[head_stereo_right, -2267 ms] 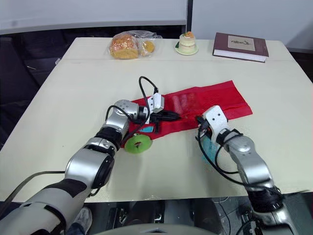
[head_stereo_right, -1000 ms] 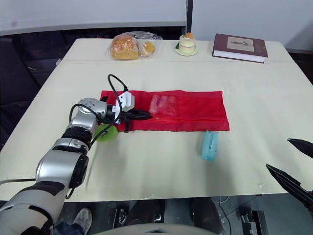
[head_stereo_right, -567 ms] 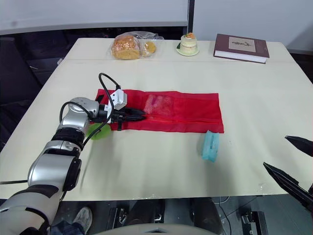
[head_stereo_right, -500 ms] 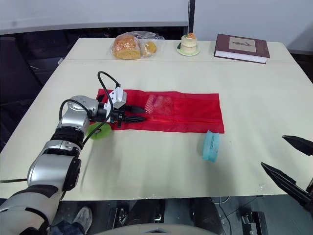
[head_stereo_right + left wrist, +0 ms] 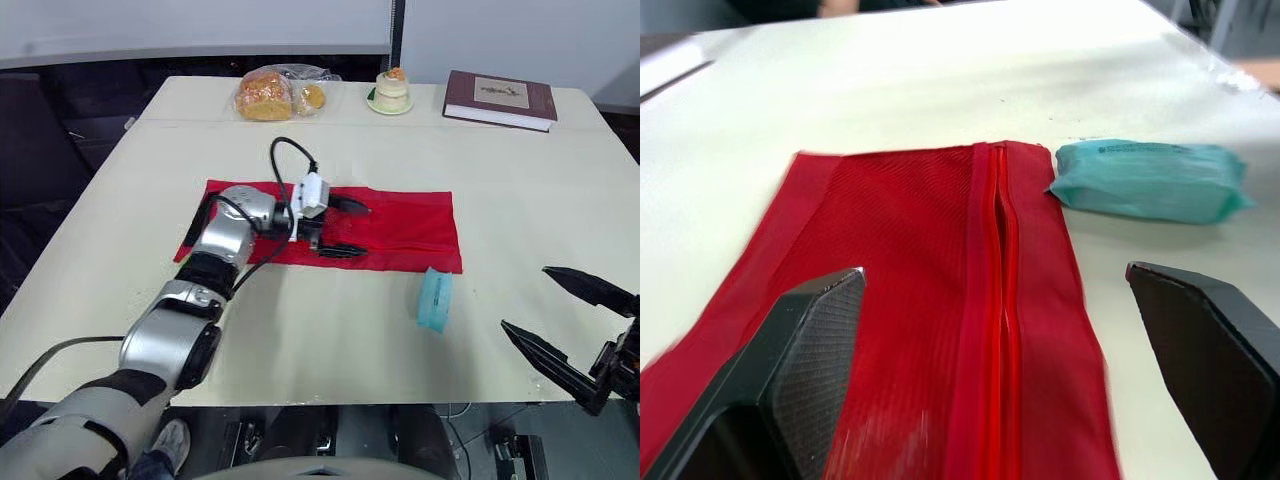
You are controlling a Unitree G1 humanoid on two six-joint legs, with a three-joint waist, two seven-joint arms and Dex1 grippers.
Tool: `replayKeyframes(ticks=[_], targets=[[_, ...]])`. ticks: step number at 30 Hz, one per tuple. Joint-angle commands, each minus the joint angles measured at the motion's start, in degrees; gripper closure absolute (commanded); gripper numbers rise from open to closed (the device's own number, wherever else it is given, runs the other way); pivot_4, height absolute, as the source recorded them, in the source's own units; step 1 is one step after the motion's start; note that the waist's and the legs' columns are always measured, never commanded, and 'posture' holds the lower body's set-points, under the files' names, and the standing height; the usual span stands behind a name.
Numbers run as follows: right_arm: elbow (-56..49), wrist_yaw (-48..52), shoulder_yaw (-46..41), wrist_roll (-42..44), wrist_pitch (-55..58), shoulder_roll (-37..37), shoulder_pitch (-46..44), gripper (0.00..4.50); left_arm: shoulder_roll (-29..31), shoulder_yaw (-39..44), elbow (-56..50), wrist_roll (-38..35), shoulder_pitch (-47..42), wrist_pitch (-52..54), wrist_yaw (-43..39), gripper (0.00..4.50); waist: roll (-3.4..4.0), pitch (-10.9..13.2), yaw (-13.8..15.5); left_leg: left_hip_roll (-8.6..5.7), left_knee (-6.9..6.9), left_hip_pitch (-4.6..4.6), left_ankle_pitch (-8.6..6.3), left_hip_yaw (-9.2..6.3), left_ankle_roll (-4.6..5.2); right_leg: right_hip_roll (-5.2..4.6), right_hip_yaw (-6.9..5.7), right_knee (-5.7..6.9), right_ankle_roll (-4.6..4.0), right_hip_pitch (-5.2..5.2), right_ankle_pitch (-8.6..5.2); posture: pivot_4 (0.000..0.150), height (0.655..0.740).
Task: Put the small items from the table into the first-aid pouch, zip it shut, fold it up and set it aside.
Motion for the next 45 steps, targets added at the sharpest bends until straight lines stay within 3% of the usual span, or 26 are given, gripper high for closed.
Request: replayKeyframes(ticks=[1, 8, 17, 20, 25, 26, 28, 36, 45], targets=[[-2.0, -3.1, 0.8, -3.1, -1.6, 0.6, -1.2, 0.00, -4.1, -2.6, 6.3, 4.6, -3.2, -6.5, 6.2, 0.03, 0.00, 0.0, 0.0, 0.00, -0.01, 0.01, 0.00, 0.00, 0.00, 0.01, 0.00, 0.00, 0.00, 0.00, 0.00, 0.150, 0.7289], [-3.9, -7.7, 3.0, -6.8, -1.2, 2.0, -0.8, 0.00, -10.6, -4.3, 18.6, 10.2, -8.6, -11.1, 15.1, 0.03, -0.01, 0.0, 0.3, -0.03, -0.01, -0.05, 0.00, -0.04, 0.00, -0.01, -0.04, -0.04, 0.01, 0.00, 0.00, 0.150, 0.7289], [-6.2, -10.1, 4.2, -7.8, -1.6, 3.4, 0.3, 0.00, -12.7, -5.1, 25.2, 15.6, -11.8, -11.7, 22.9, 0.03, 0.00, 0.0, 0.2, 0.00, -0.03, -0.03, -0.01, -0.07, 0.01, 0.01, -0.08, -0.02, 0.01, 0.00, 0.00, 0.150, 0.7289], [-6.6, -10.4, 4.3, -8.1, -1.8, 3.9, 0.6, 0.00, -12.8, -5.3, 26.0, 17.1, -12.1, -11.4, 24.1, 0.78, -0.01, 0.0, 0.2, 0.00, -0.03, -0.04, -0.01, -0.06, 0.01, -0.01, -0.07, -0.04, 0.01, 0.00, 0.00, 0.150, 0.7289], [-6.5, -10.7, 4.2, -8.3, -1.9, 4.0, 0.8, 0.00, -13.3, -4.5, 26.4, 17.4, -12.3, -11.0, 24.5, 3.26, -0.01, 0.0, 0.2, -0.01, -0.02, -0.03, -0.01, -0.04, 0.01, -0.02, -0.06, -0.04, 0.01, 0.00, -0.01, 0.150, 0.7289], [-6.5, -10.7, 4.1, -8.4, -1.9, 3.9, 0.9, 0.00, -13.3, -4.2, 26.4, 17.3, -12.4, -10.8, 24.7, 3.94, -0.01, 0.0, 0.2, -0.01, -0.02, -0.04, -0.01, -0.05, 0.01, -0.02, -0.07, -0.04, 0.01, 0.00, -0.01, 0.150, 0.7289], [-6.4, -10.9, 4.2, -8.6, -1.8, 3.8, 0.9, 0.00, -13.4, -3.8, 26.4, 16.9, -12.5, -10.5, 24.5, 4.47, -0.01, 0.0, 0.2, 0.00, -0.03, -0.04, -0.01, -0.06, 0.01, -0.02, -0.07, -0.04, 0.01, 0.00, -0.01, 0.150, 0.7289], [-6.9, -15.0, 5.9, -8.1, 1.2, 3.0, 0.8, 0.00, -13.9, -1.3, 25.7, 15.4, -12.8, -9.2, 23.3, 4.47, -0.01, 0.0, 0.2, 0.00, -0.02, -0.04, -0.01, -0.05, 0.01, -0.02, -0.07, -0.04, 0.01, 0.00, 0.00, 0.150, 0.7289], [-7.4, -33.1, 35.3, -18.8, 10.8, 8.1, -7.8, 0.00, -14.6, 0.0, 25.2, 14.8, -12.7, -8.8, 21.8, 4.47, 0.00, 0.0, 0.1, -0.01, -0.02, -0.06, 0.00, -0.04, 0.01, -0.02, -0.05, -0.01, 0.00, -0.04, 0.00, 0.150, 0.7289]])
